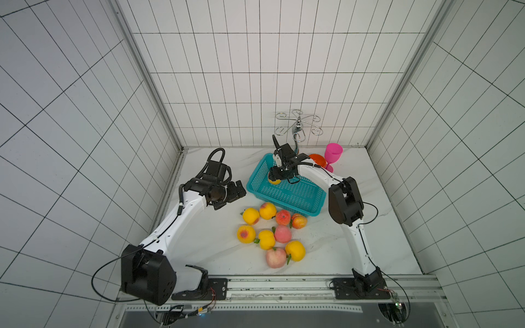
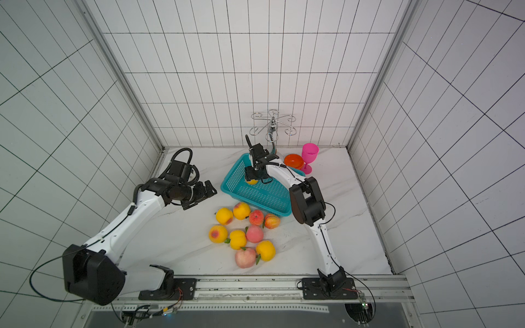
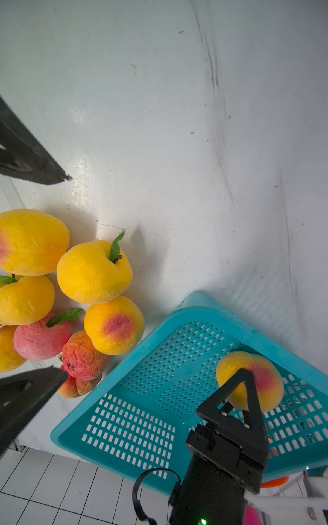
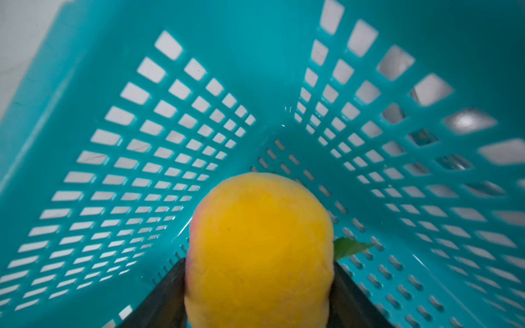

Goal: Put the peaches into the basket
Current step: Place the peach in the basket.

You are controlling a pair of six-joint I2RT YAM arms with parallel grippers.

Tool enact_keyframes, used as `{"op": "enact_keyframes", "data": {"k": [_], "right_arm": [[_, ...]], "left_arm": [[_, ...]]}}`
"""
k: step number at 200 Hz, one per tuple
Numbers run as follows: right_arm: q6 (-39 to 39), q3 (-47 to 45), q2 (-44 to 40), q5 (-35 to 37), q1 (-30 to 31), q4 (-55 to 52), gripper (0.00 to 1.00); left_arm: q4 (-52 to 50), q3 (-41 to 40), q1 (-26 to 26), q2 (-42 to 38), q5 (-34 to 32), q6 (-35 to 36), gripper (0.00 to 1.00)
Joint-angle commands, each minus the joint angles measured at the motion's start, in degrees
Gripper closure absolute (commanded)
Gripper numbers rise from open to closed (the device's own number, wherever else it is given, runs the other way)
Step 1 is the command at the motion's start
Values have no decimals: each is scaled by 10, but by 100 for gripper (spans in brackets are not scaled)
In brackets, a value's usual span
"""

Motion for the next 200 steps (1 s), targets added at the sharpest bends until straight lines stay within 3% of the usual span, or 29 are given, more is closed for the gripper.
{"op": "enact_keyframes", "data": {"k": [1,15,51,97,200], "right_arm": [[-10,23,10,-4,2,1,46],[-9,24,11,-4,3,0,45],[-3,25,9,-4,4,0,26],[-4,18,-17,8,8,-1,15],[-2,-59,-161,67,58,-19,6]], "left_arm": [[7,-7,2,-2,2,-7,2],[7,-9,2,-3,1,-8,2],[3,-11,2,-7,0,-7,2],[-3,-22,2,-19,2,-2,2],[-27,-62,1,-65,6,19,2]]}}
